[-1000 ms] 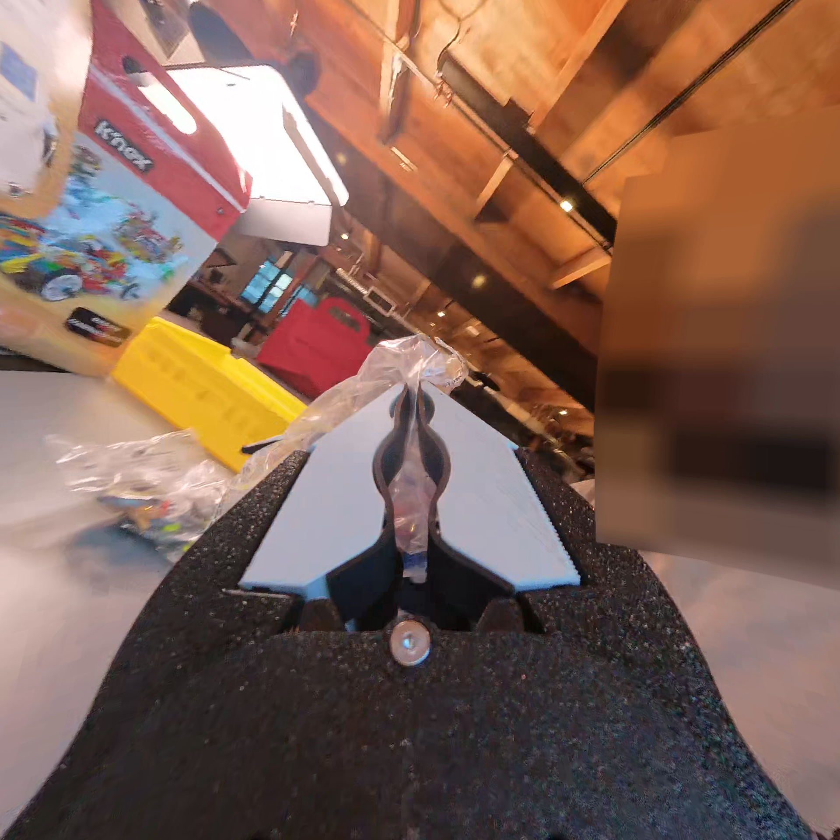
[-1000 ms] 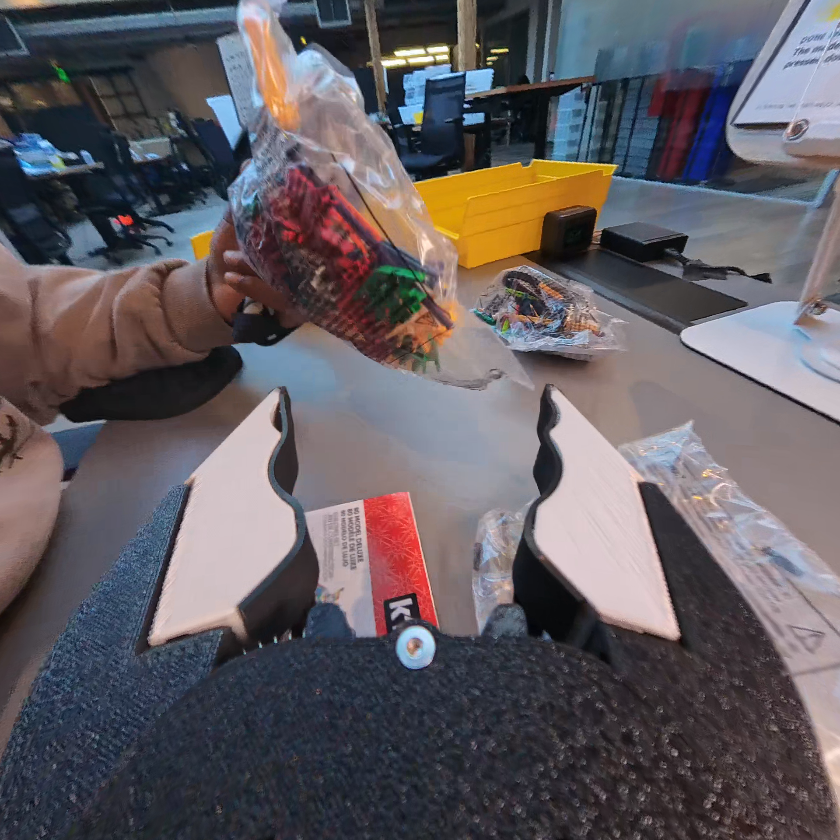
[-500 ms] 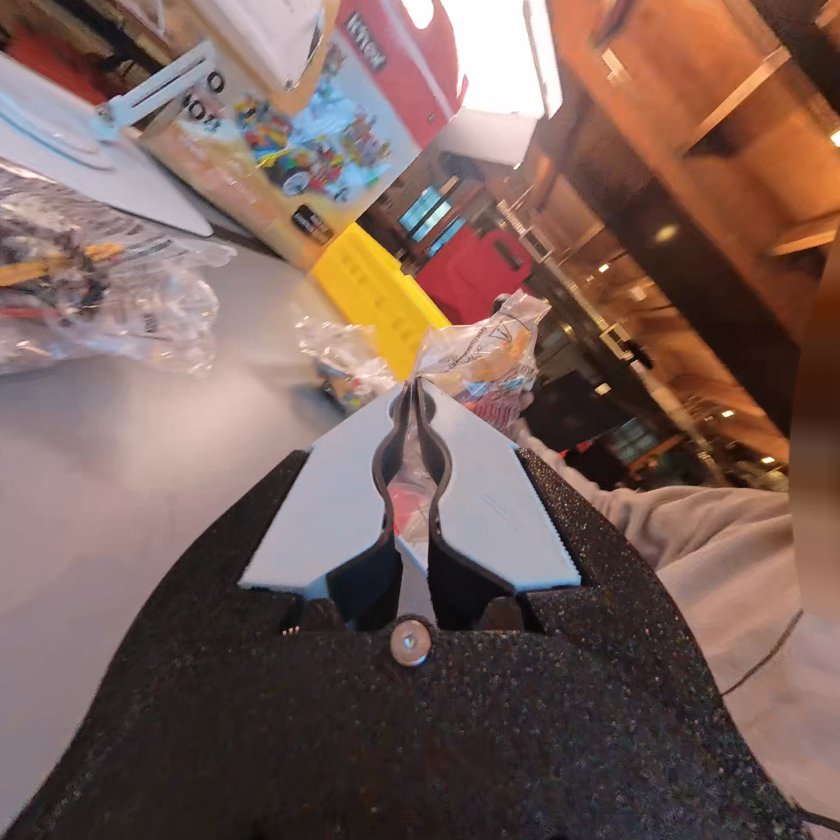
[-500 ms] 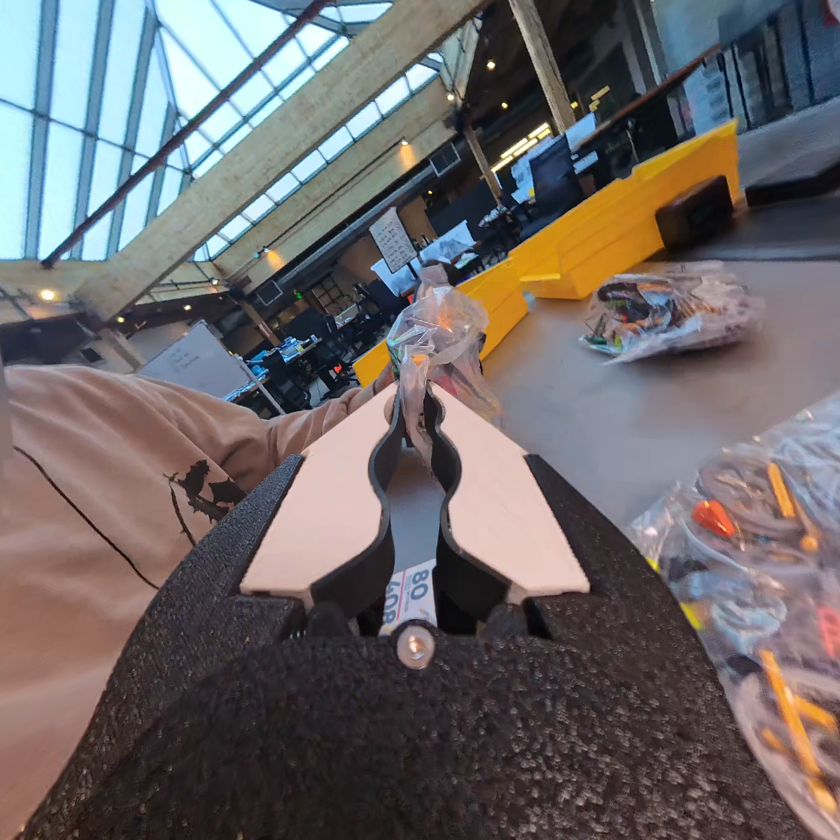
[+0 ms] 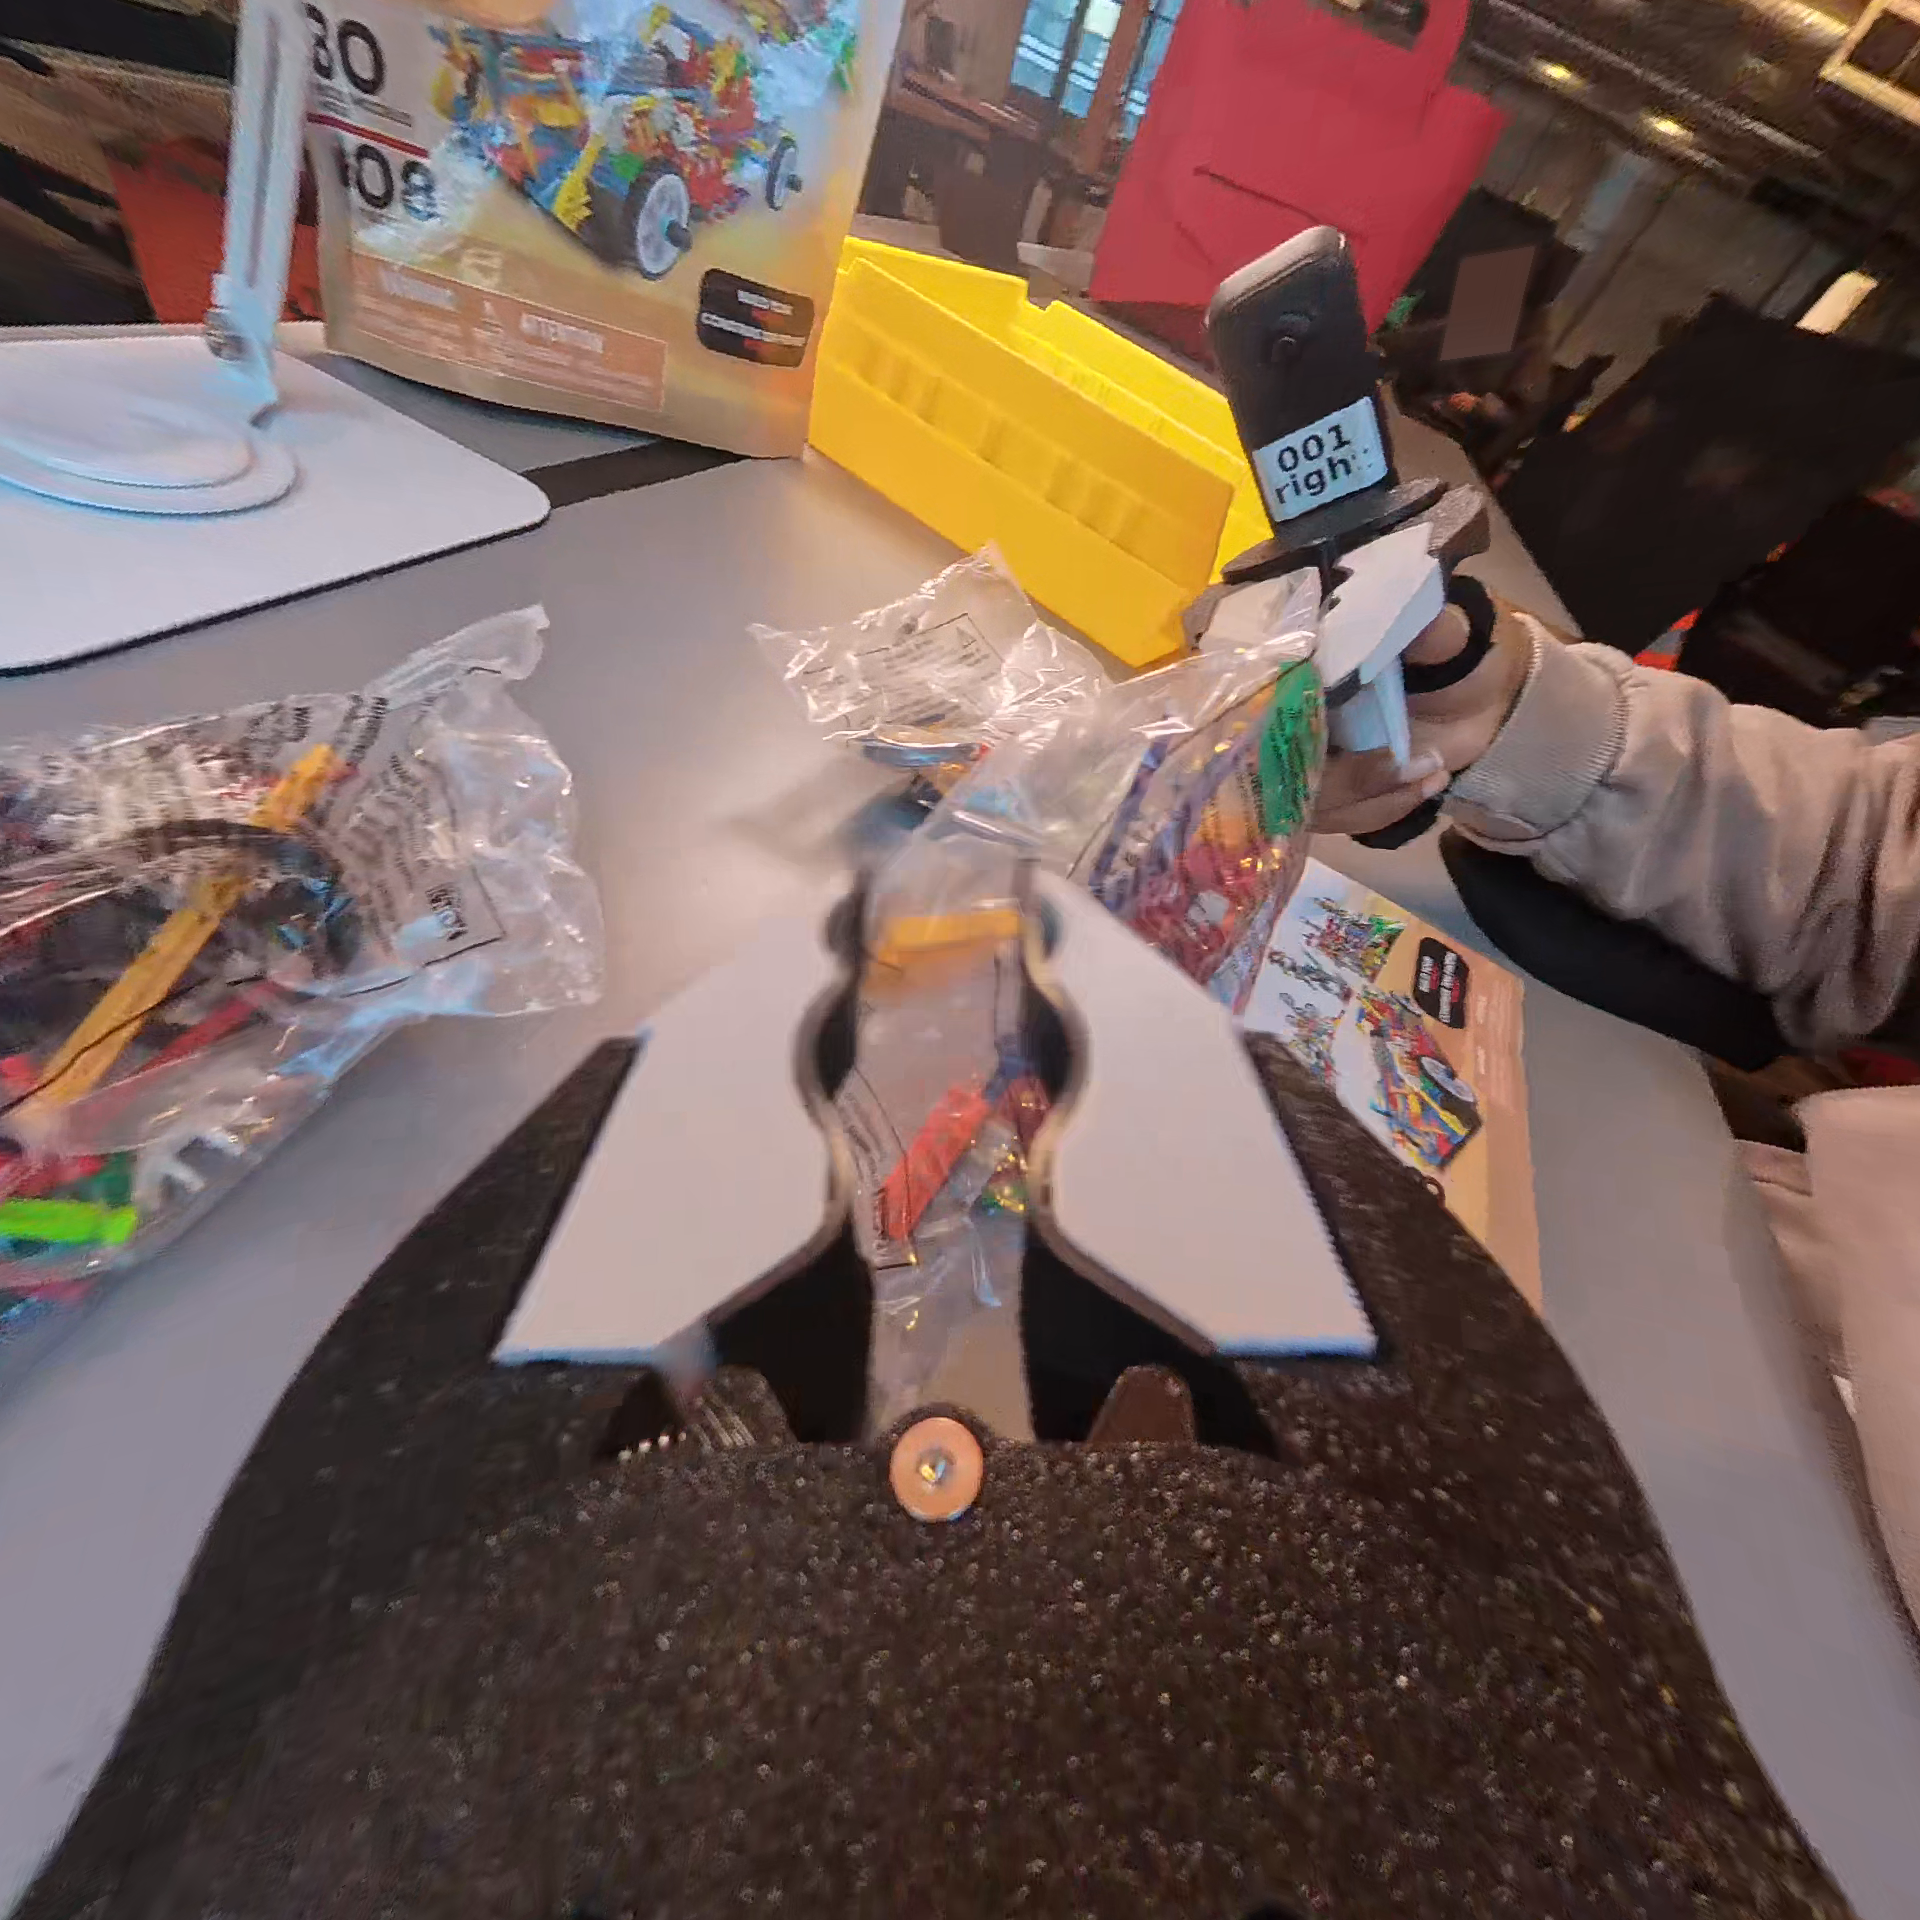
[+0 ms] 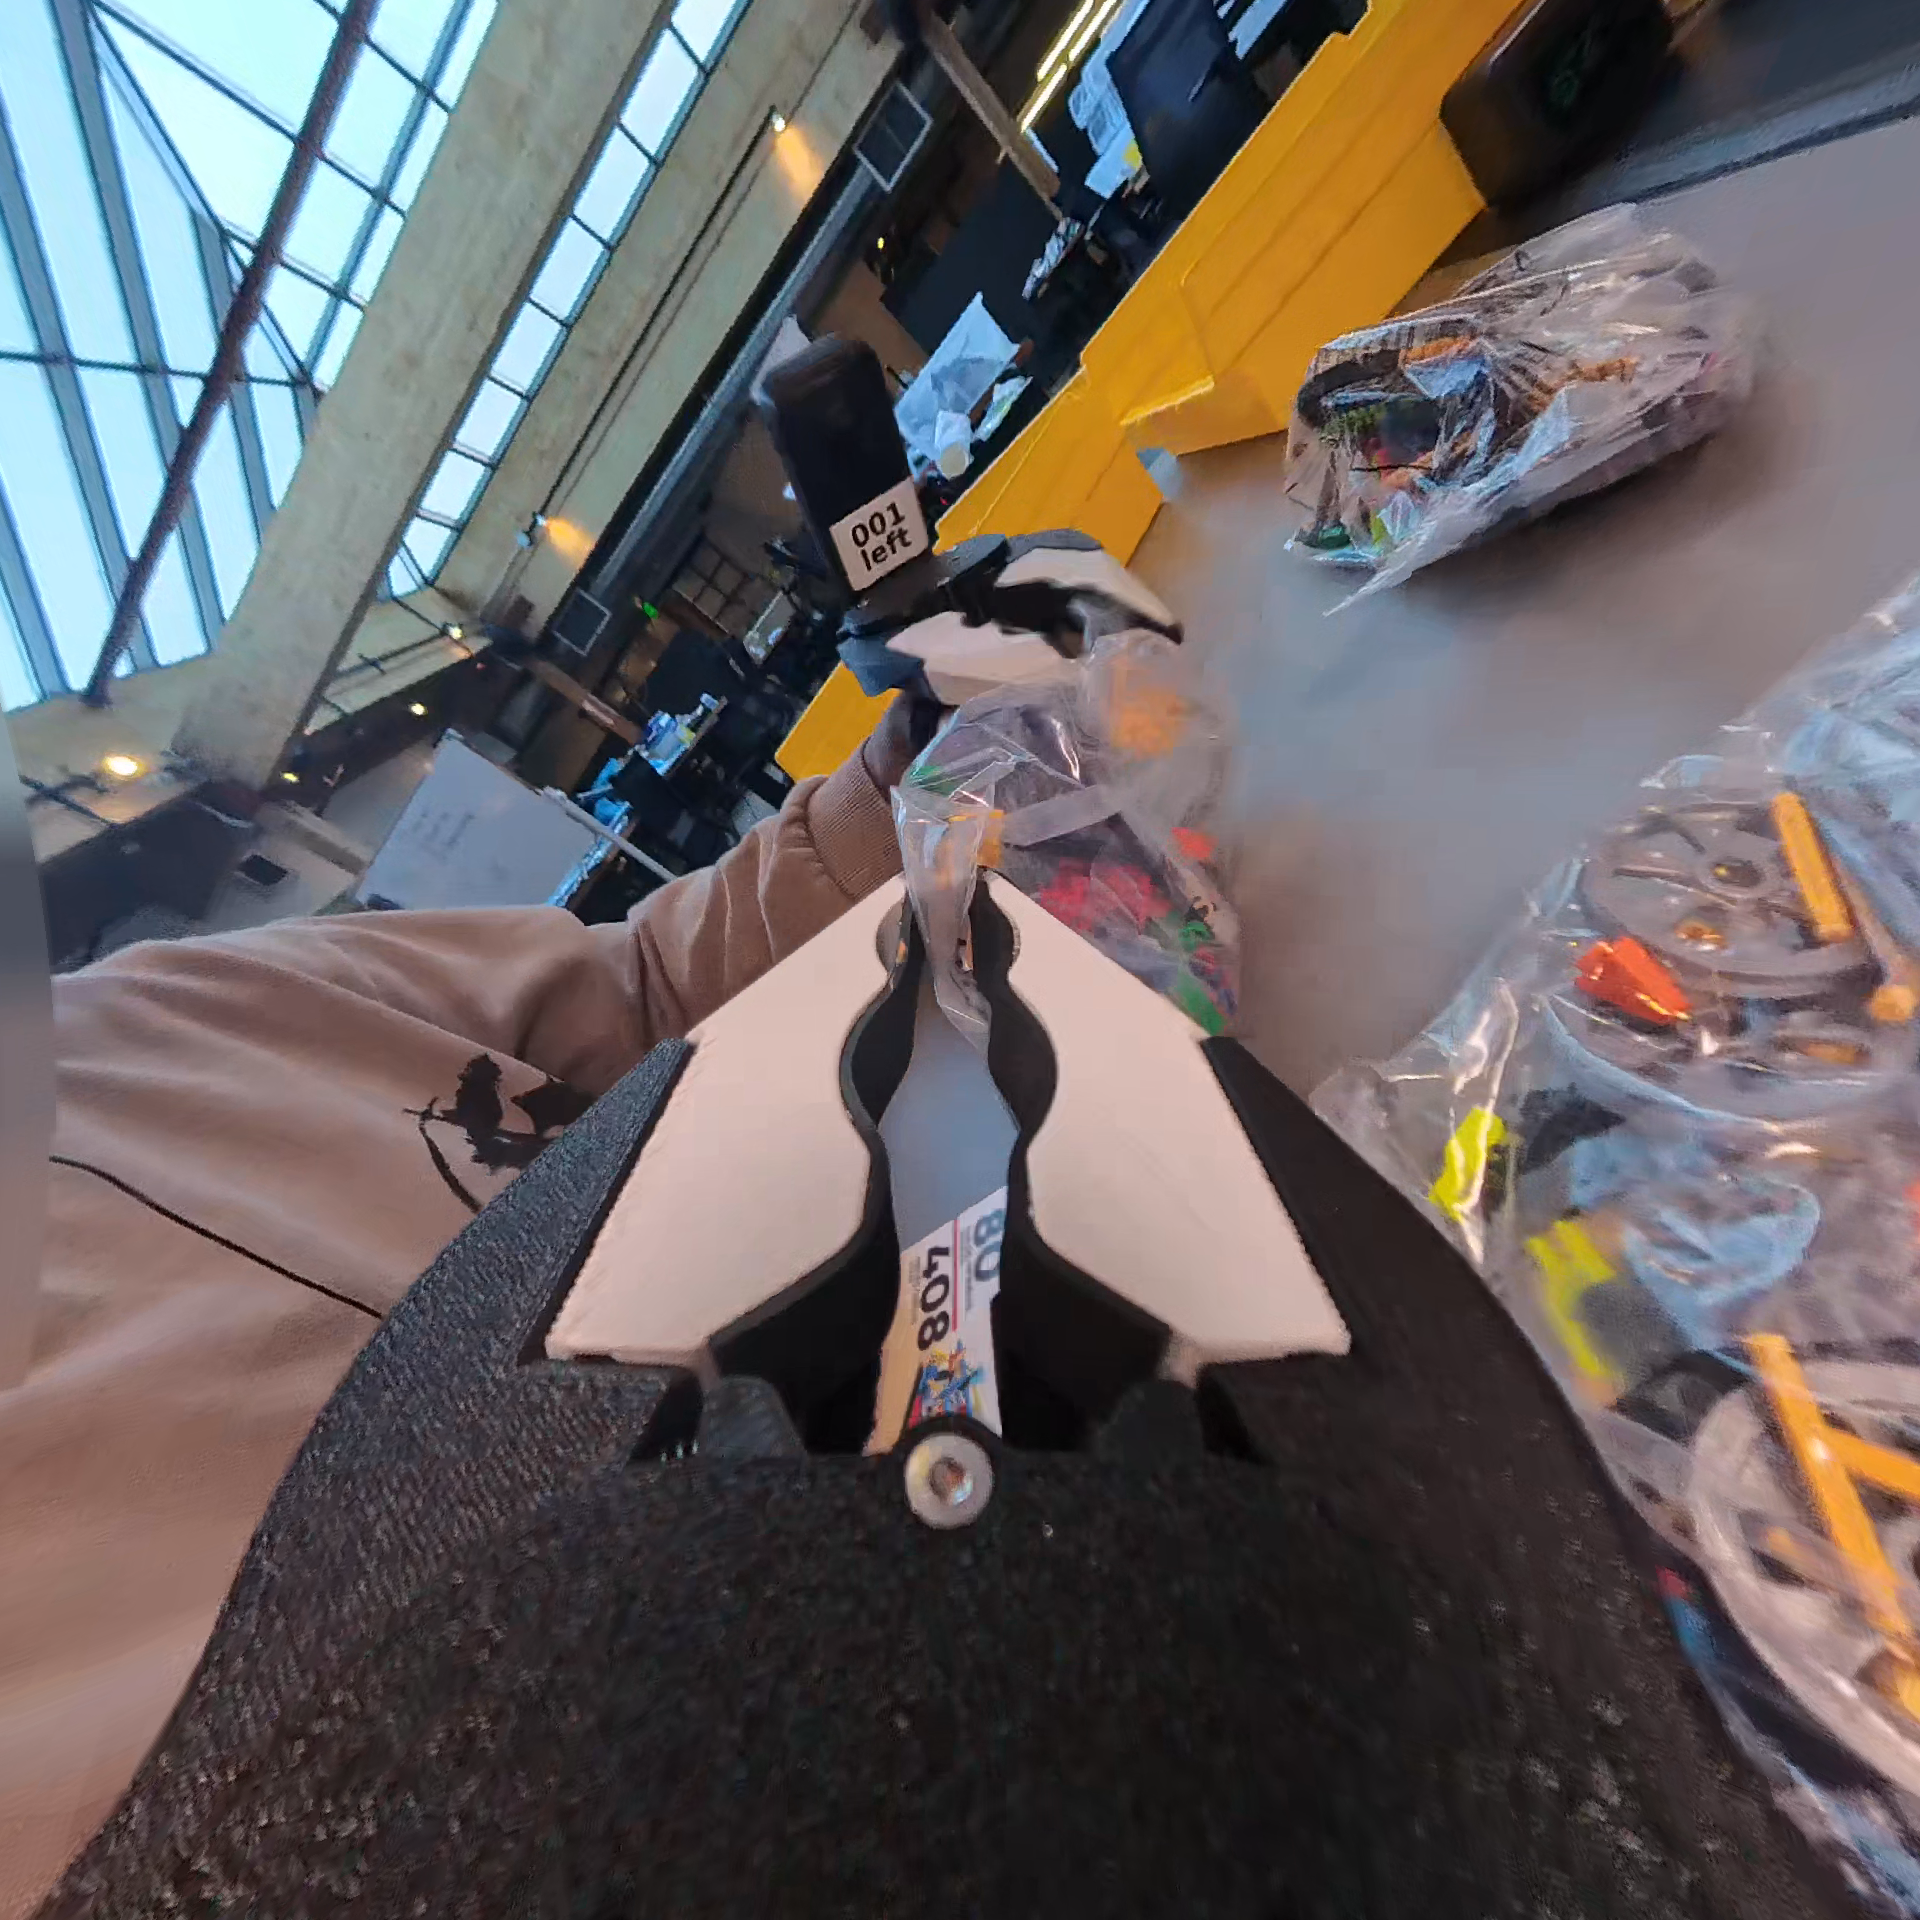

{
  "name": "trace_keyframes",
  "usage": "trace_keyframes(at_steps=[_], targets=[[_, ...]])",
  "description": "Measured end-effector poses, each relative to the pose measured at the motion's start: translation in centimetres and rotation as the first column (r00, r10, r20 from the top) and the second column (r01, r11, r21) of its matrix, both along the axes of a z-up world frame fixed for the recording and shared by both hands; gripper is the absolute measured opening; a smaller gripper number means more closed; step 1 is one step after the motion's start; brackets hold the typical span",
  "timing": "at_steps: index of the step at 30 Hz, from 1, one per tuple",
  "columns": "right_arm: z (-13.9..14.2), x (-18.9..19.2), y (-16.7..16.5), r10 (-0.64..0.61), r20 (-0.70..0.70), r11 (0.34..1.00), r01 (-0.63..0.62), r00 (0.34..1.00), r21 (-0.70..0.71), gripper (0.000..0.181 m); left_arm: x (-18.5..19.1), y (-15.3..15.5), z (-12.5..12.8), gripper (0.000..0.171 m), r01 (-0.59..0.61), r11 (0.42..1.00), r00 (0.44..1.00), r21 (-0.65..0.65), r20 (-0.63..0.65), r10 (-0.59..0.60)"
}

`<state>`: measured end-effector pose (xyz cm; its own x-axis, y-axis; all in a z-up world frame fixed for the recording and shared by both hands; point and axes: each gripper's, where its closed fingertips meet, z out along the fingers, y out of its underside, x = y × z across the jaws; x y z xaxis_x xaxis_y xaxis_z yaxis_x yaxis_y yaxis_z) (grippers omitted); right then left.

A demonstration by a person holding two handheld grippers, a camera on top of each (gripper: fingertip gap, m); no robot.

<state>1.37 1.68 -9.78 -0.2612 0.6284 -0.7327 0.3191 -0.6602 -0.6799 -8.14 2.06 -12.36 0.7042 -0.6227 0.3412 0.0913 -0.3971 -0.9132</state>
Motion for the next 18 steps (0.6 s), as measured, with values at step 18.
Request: trace_keyframes(at_steps=[18], targets=[[2.8, 1.0, 7.1, -0.166, -0.091, 0.864, 0.19, 0.982, 0.467, 0.0, -5.9, -0.5, 5.0, 0.0, -0.068, 0.997, 0.995, -0.047, 0.072, 0.072]])
